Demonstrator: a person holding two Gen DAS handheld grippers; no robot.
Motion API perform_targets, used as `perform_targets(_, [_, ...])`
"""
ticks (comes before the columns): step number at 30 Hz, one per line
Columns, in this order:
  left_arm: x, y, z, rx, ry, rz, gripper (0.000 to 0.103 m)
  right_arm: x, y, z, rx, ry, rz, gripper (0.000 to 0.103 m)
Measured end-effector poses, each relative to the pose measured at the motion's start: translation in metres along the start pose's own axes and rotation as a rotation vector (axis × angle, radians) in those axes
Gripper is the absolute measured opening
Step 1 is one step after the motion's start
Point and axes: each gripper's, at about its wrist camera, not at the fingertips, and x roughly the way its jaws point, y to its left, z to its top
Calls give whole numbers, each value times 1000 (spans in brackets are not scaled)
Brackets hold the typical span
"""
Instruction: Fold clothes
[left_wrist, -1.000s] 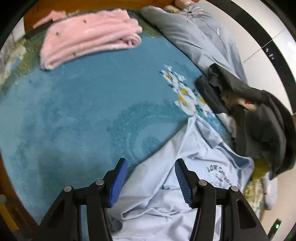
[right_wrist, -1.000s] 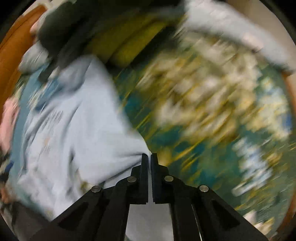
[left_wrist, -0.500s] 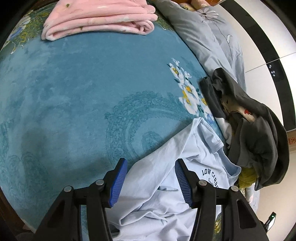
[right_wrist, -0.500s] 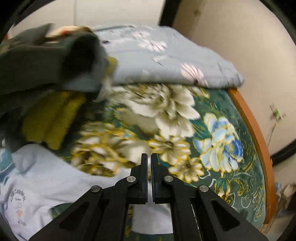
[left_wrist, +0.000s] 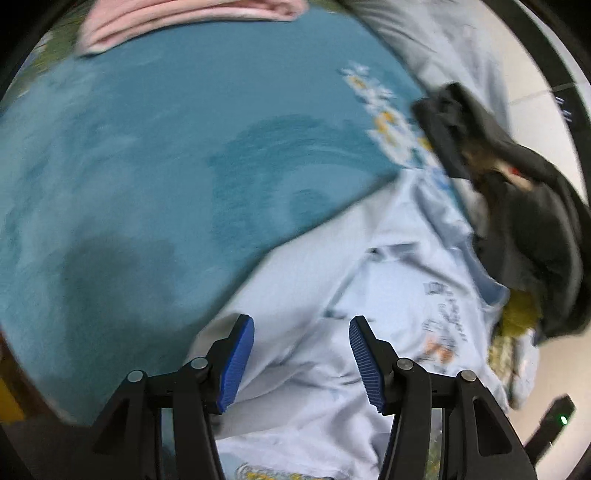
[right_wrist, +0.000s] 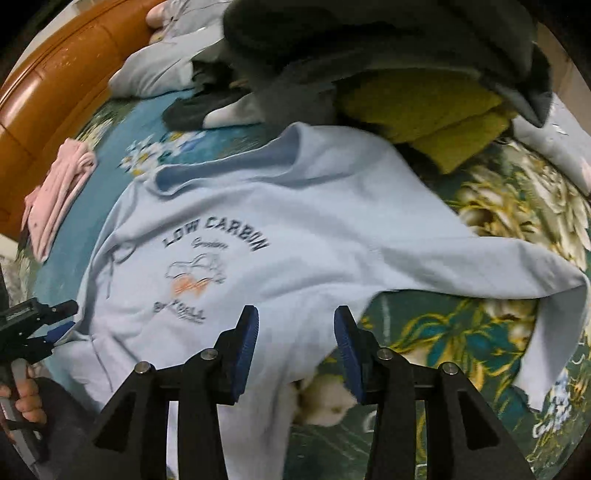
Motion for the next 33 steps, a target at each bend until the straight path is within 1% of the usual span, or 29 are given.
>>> perform_targets(3, [-7,5,-3,-26,-22,45,58,2,2,0,-9,9,16,44])
perform_targets(4, [-10,5,-5,-25,-16,49,58,2,0,0,-5,10,19,44])
perform_targets(8, [-23,7,-15,-2,-21,-8,58,6,-8,-3,38,25,22,44])
perform_targets(10, [-22,6,-16,8,-14,23,58,11,-9,-4,57,40,30,44])
perform_targets(12, [-16,0,-17,31,10,68,58,16,-8,-6,66,55,41,44])
perform_targets(16, [-16,-12,-20,95,-11,136,57,21,3,-12,35,74,55,44])
perform_targets(17, [-15,-11,-20,91,-8,147,45,23,4,-13,31,78,59,44])
perform_targets(18, [-13,-8,-19,72,1,152,26,24,6,-14,28,83,62,44])
perform_targets(19, [-11,-4,-18,51,9,154,15,27,7,-15,30,91,68,44])
perform_targets(20, [-12,2,-17,17,8,139,3,29,8,-16,32,99,75,44])
perform_targets(21, [-13,7,-16,-16,4,124,3,30,8,-16,33,102,79,44])
perform_targets(23, [-24,17,-12,-57,-43,100,2,32,8,-17,33,108,86,44])
perform_targets(26, [-43,17,1,-5,-114,172,2,35,7,-18,38,115,88,44])
perform_targets(28, [-56,17,17,41,-167,220,2,37,4,-18,47,121,88,44])
perform_targets(30, [-68,17,37,71,-212,257,2,39,2,-18,55,127,87,44])
perform_targets(33, [-83,10,78,151,-272,329,2,41,-1,-16,63,130,83,44])
